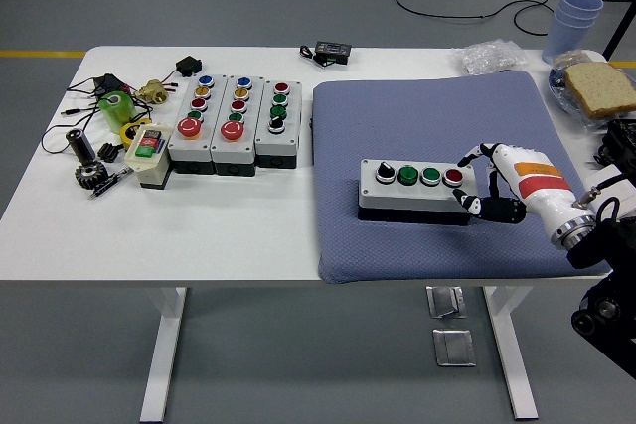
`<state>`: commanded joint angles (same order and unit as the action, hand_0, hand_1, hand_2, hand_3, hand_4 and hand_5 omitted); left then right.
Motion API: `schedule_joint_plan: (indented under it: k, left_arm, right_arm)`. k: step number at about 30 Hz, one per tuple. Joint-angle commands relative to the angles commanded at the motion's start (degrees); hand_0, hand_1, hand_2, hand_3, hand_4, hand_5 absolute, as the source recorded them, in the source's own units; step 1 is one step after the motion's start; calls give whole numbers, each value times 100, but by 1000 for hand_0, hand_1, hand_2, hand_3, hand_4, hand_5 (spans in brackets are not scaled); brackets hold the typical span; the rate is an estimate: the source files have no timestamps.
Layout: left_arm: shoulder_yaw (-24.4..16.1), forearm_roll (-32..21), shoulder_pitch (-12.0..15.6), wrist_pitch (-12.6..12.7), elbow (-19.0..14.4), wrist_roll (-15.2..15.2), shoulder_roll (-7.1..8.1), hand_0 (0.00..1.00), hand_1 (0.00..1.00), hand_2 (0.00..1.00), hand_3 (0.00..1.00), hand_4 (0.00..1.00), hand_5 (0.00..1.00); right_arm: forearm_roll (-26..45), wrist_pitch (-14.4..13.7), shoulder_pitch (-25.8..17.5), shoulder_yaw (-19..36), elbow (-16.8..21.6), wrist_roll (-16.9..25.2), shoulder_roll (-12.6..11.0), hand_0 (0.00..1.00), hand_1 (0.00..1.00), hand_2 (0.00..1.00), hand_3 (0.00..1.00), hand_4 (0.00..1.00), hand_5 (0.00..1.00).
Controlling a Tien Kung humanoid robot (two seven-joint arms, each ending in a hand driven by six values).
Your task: Pick up the button,place it on the desk,press the button,press the button
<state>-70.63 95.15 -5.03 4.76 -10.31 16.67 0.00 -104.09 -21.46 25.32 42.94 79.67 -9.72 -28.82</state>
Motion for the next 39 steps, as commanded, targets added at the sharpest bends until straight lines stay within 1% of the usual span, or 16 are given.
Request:
schedule_joint_plan:
  k: [6,16,23,27,34,36,39]
  left_arm:
    - [-19,40,5,-12,0,12,0,643,624,614,566,310,866]
    - [-52,102,42,-19,0,23,0,643,624,614,566,311,866]
    - [-55,127,75,-26,0,27,0,643,625,615,566,307,865]
    - [-51,132,80,-30,0,25,0,643,625,615,566,307,865]
    - [-30,103,65,-30,0,20,0,643,625,615,565,308,865]
    - [-19,92,52,-32,0,18,0,644,625,614,565,307,863]
    - [-28,91,33,-33,0,20,0,644,625,614,565,307,863]
  right_arm:
    - [28,-39,0,-109,-100,88,1,120,2,176,639,764,340]
    - [-67,-54,-22,-233,-190,99,43,120,2,176,638,763,340]
    - [-102,34,-32,-329,-253,33,56,120,2,176,637,763,338]
    - [-119,91,-28,-363,-251,9,44,120,2,176,637,763,338]
    - [-79,-26,0,-307,-112,50,53,120,2,177,638,763,339]
    - [-83,-48,46,-310,-59,45,81,122,2,177,639,763,342]
    - [-66,-54,177,-364,-50,125,203,122,2,177,639,763,342]
